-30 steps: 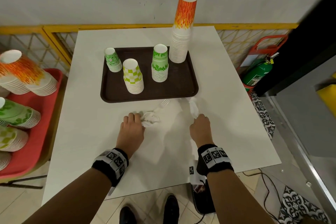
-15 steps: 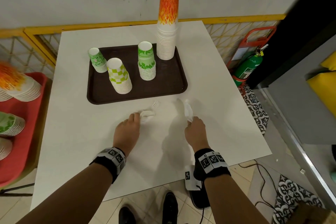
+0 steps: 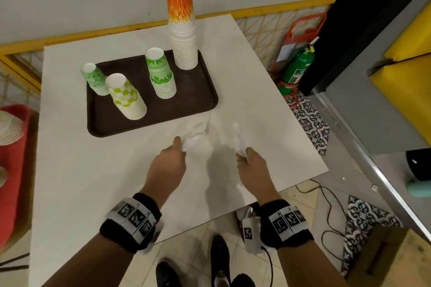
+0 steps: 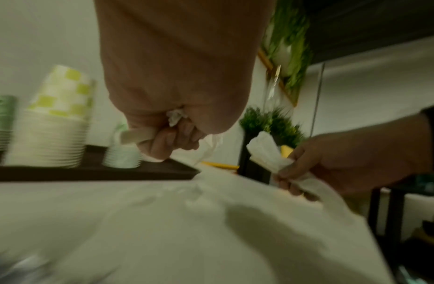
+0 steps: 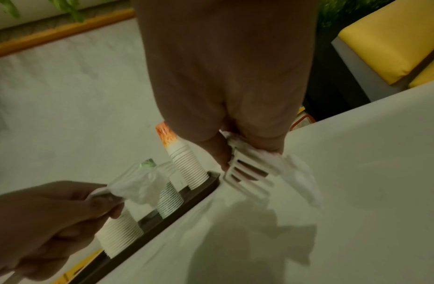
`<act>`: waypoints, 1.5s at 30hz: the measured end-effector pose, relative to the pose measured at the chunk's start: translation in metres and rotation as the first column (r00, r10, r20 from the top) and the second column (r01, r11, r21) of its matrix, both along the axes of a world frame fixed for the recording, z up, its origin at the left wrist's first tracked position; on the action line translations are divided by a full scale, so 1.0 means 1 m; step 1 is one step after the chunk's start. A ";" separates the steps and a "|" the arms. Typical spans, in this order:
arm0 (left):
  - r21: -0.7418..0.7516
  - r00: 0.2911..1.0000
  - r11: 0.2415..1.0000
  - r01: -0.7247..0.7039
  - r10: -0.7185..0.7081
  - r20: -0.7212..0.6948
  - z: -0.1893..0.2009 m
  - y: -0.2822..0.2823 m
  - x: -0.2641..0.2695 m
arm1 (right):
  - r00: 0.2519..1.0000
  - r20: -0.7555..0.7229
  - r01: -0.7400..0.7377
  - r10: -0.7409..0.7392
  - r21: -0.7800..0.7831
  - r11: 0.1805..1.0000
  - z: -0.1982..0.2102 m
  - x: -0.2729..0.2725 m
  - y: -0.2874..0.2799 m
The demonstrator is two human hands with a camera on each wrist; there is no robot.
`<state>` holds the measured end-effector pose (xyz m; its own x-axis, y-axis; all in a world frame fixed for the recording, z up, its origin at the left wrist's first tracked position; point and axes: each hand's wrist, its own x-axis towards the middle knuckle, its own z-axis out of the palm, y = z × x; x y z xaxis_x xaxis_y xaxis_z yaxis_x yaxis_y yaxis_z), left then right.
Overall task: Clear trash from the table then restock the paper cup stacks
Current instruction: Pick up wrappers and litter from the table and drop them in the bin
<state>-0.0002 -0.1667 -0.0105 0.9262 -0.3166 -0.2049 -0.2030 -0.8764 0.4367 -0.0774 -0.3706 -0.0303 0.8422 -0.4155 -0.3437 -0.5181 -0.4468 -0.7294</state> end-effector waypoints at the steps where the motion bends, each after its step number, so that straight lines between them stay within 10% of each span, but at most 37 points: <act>1: -0.035 0.999 0.999 0.041 -0.042 -0.016 0.007 -0.011 -0.010 | 1.000 0.002 0.026 -0.026 0.033 0.999 0.003 -0.014 -0.006; 6: -0.199 0.921 0.943 0.266 -0.309 -0.235 0.007 -0.072 -0.090 | 0.958 -0.018 0.285 -0.286 0.154 0.946 0.011 -0.104 -0.034; 13: -0.179 0.701 0.895 0.409 -0.434 -0.567 -0.093 -0.143 -0.175 | 0.834 -0.167 0.547 -0.525 0.135 0.826 -0.056 -0.203 -0.067; 24: 0.168 0.633 0.893 0.418 -0.154 -0.759 -0.332 -0.192 -0.178 | 0.710 -0.629 0.496 -0.317 0.127 0.859 -0.320 -0.204 -0.095; 31: 0.162 0.651 0.880 0.447 -0.196 -0.733 -0.384 -0.215 -0.182 | 0.654 -0.719 0.425 -0.236 0.090 0.901 -0.375 -0.200 -0.108; 38: 0.038 0.625 0.936 0.351 -0.203 -0.753 -0.398 -0.218 -0.183 | 0.714 -0.671 0.378 -0.202 0.126 0.917 -0.378 -0.197 -0.110; 45: -0.059 0.676 0.943 0.326 -0.276 -0.683 -0.342 -0.198 -0.165 | 0.831 -0.554 0.127 -0.061 0.081 0.989 -0.298 -0.181 -0.107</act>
